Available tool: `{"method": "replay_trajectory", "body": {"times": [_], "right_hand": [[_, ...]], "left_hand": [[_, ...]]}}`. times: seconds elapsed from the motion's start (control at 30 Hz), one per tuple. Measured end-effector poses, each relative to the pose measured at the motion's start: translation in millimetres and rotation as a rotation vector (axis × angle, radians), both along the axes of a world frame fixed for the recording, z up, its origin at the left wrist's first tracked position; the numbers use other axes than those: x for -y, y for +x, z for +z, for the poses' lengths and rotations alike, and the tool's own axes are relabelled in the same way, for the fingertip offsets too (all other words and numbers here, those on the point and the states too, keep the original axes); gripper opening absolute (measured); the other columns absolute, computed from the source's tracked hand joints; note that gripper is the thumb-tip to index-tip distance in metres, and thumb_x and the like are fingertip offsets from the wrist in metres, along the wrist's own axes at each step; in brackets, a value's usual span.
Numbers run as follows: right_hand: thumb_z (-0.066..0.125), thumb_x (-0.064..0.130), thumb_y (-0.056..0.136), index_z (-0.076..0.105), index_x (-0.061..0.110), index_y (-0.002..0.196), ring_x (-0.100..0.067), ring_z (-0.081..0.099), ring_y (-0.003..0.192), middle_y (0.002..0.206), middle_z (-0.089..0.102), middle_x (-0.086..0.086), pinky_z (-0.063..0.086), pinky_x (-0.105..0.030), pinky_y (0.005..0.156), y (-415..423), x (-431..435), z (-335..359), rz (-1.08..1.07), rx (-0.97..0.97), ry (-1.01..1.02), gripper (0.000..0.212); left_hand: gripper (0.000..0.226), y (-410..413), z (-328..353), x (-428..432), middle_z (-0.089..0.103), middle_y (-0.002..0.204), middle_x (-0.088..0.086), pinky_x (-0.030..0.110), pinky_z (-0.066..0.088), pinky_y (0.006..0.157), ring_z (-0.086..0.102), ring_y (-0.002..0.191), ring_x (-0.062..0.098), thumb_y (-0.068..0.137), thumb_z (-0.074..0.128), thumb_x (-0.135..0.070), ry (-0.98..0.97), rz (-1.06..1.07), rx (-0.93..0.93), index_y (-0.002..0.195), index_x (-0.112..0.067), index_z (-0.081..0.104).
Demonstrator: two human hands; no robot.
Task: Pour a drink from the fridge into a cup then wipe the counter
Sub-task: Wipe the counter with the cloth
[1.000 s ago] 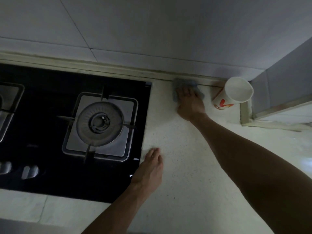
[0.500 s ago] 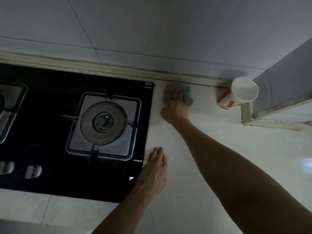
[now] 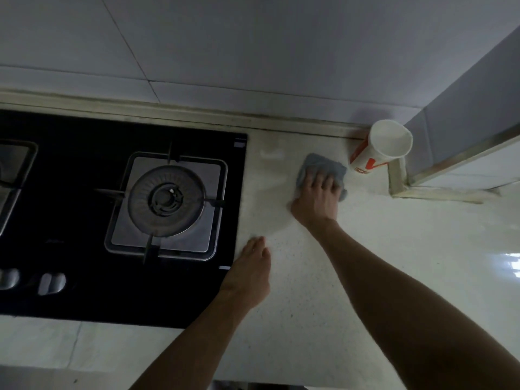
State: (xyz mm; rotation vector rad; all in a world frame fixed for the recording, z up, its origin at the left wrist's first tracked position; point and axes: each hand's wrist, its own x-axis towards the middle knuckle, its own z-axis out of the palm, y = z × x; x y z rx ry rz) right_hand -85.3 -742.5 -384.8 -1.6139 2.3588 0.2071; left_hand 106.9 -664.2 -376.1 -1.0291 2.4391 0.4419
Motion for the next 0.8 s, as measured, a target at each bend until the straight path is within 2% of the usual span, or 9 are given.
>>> {"method": "replay_trajectory", "body": {"times": [0.07,0.13,0.23,0.3,0.53,0.67,0.8], "right_hand": [[0.044,0.043,0.092,0.000,0.005,0.154,-0.048,-0.001,0.146,0.159,0.000,-0.028,0.004,-0.060,0.118,23,4,6,-0.160,0.045,0.035,0.084],[0.044,0.040,0.092,-0.001,0.002,0.153,-0.050,-0.003,0.144,0.158,-0.001,-0.030,0.003,-0.061,0.117,48,11,12,-0.244,0.094,0.042,0.084],[0.049,0.034,0.091,-0.004,0.007,0.154,-0.047,-0.008,0.145,0.158,-0.007,-0.027,-0.003,-0.057,0.119,79,11,12,-0.041,0.153,0.027,0.087],[0.053,0.031,0.089,-0.004,0.014,0.155,-0.042,-0.011,0.147,0.160,-0.009,-0.022,-0.005,-0.054,0.120,90,2,9,0.149,0.144,-0.005,0.089],[0.051,0.017,0.086,0.012,0.020,0.156,-0.031,-0.006,0.150,0.163,0.002,-0.010,-0.006,-0.044,0.121,55,-45,5,0.476,0.143,-0.069,0.080],[0.054,0.023,0.086,0.012,0.020,0.156,-0.032,-0.006,0.150,0.163,0.002,-0.012,-0.004,-0.048,0.121,38,-102,3,0.331,0.121,-0.075,0.081],[0.055,0.032,0.085,0.006,0.016,0.156,-0.036,-0.004,0.149,0.162,0.001,-0.018,-0.002,-0.049,0.121,43,-162,3,0.165,0.023,-0.003,0.088]], "left_hand": [[0.065,0,6,-3,0.002,0.161,0.023,0.043,0.010,0.123,0.003,0.150,0.034,0.095,0.041,-0.014,0.014,0.056,-0.047,0.150,0.006,0.014],[0.062,0,13,-6,0.006,0.162,0.019,0.041,0.017,0.122,0.008,0.150,0.030,0.094,0.046,-0.012,0.014,0.134,-0.132,0.150,0.002,0.022],[0.044,3,20,-13,0.030,0.152,0.014,0.036,0.034,0.114,0.030,0.139,0.024,0.090,0.050,-0.011,-0.031,0.173,-0.236,0.132,-0.003,0.046],[0.042,9,18,-23,0.033,0.149,0.012,0.036,0.036,0.112,0.034,0.137,0.023,0.090,0.051,-0.014,-0.052,0.172,-0.238,0.130,-0.004,0.048],[0.044,34,11,-73,0.028,0.153,0.018,0.041,0.031,0.115,0.027,0.142,0.028,0.090,0.048,-0.015,-0.044,0.062,-0.175,0.131,0.000,0.049],[0.048,52,11,-104,0.023,0.156,0.020,0.041,0.025,0.118,0.019,0.146,0.030,0.087,0.051,-0.015,-0.013,0.031,-0.162,0.133,0.001,0.047],[0.046,73,11,-133,0.025,0.155,0.020,0.037,0.015,0.121,0.015,0.147,0.029,0.092,0.043,-0.015,-0.034,0.022,-0.207,0.134,0.001,0.047]]}}
